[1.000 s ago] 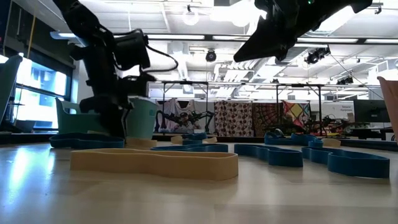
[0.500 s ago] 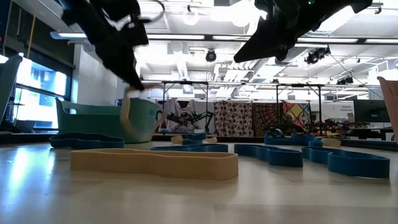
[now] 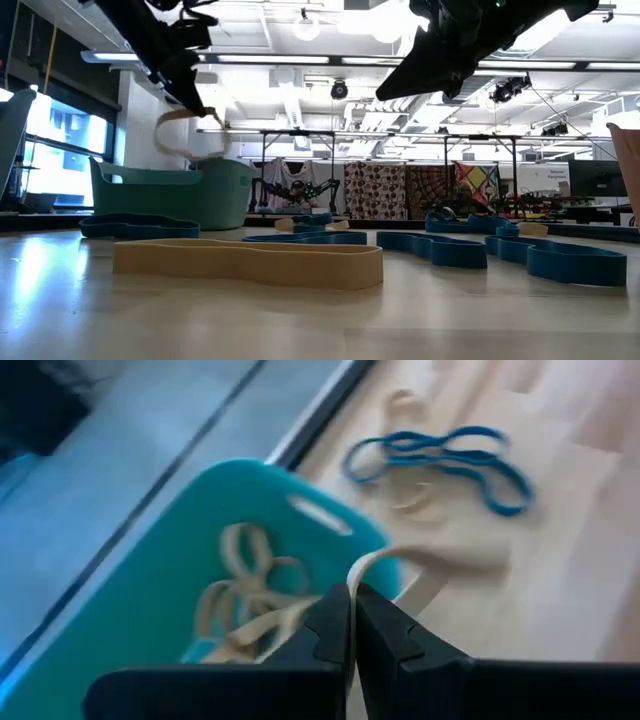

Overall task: Sort rubber bands into baskets
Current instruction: Put the brown rubber band into the green bin

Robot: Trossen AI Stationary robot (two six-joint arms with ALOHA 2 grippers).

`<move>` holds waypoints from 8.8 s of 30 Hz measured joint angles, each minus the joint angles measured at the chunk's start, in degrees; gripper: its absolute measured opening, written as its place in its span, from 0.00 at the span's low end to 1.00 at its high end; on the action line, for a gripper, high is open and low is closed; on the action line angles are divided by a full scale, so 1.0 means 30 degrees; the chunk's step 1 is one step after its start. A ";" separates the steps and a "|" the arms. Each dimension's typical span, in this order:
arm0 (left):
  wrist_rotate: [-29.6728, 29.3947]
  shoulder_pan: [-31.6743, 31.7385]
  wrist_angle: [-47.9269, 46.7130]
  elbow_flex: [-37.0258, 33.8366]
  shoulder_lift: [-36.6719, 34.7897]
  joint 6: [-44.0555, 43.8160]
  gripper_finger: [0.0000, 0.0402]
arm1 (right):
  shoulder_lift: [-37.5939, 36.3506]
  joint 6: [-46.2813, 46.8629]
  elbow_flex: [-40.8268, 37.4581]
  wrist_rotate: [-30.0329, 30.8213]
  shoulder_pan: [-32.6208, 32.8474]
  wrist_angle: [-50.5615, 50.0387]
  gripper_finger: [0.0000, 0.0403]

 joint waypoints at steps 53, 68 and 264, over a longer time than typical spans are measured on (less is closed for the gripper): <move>0.4962 0.4750 0.1781 -0.0837 -0.0951 0.2106 0.01 | 0.2659 -0.0130 0.0022 -0.1496 -0.2157 0.2573 0.00; 0.5070 0.0225 0.6191 -0.3269 -0.4663 0.0899 0.00 | 0.3489 0.2894 0.0022 -0.1443 -0.6881 0.2830 0.35; 0.5107 -0.1053 0.9695 -0.8823 -1.6772 0.1110 0.00 | 2.2192 -0.3067 2.8137 -0.5967 -1.0688 -0.4575 0.00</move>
